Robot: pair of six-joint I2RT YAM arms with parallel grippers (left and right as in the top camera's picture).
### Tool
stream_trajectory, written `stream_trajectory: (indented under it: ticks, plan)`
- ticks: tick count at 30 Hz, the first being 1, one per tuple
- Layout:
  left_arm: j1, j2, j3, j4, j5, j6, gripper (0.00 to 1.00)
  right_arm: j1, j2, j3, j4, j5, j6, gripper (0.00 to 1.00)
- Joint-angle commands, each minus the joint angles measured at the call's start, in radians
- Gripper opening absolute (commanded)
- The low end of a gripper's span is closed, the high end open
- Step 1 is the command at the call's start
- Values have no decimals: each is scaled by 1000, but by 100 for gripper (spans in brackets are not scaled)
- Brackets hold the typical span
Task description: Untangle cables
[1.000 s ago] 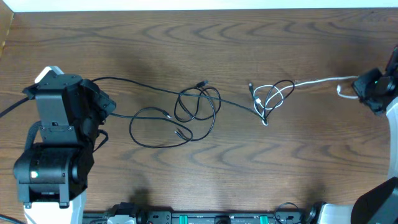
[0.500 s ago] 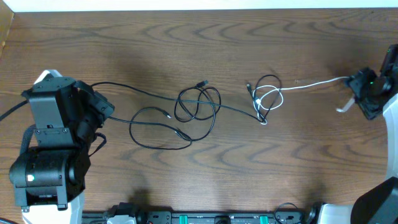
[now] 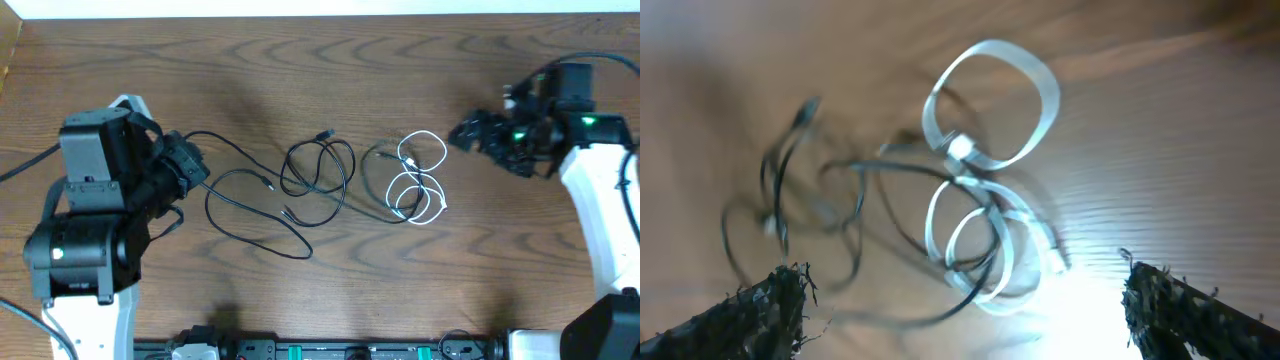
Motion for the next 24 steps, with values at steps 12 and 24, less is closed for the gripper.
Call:
stream_trajectory:
  ticks: [12,24]
  plan:
    - [6,37,16,-1,52,32,7,230,1,-80,-22,110,16,99]
    - [6,37,16,-2,69,32,8,248,1,-267,42,119,301,99]
